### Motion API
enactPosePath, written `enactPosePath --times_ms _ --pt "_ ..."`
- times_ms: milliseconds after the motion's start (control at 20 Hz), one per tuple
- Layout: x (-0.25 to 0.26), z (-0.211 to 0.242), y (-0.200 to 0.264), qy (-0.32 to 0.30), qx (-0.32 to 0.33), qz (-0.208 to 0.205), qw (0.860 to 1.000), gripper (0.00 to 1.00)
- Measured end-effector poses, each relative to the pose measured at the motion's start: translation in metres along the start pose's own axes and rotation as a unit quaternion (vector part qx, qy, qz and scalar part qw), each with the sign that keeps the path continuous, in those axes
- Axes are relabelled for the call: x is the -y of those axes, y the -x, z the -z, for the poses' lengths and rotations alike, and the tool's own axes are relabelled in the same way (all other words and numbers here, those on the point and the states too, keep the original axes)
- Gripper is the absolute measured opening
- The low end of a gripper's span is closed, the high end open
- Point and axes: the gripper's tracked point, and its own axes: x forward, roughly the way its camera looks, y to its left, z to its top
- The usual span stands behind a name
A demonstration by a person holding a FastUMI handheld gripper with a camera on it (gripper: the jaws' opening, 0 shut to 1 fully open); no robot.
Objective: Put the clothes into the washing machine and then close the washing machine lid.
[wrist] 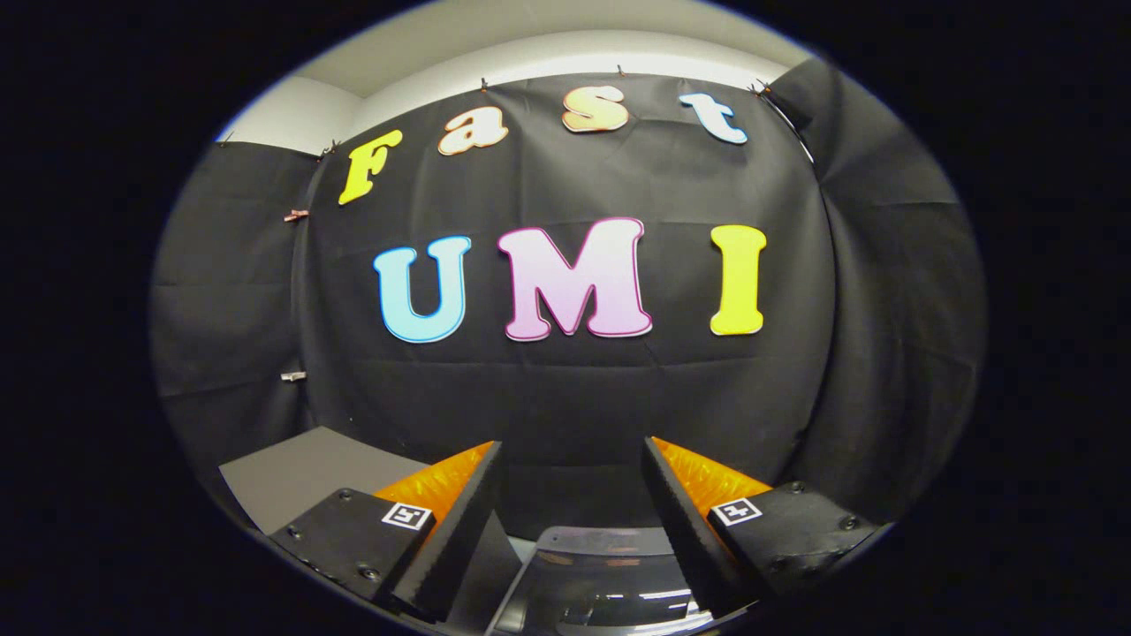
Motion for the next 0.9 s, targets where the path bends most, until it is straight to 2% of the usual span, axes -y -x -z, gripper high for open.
enactPosePath --times_ms 900 --pt "-0.0051 0.0039 0.0052 0.015 -0.003 -0.003 1.000 0.99"
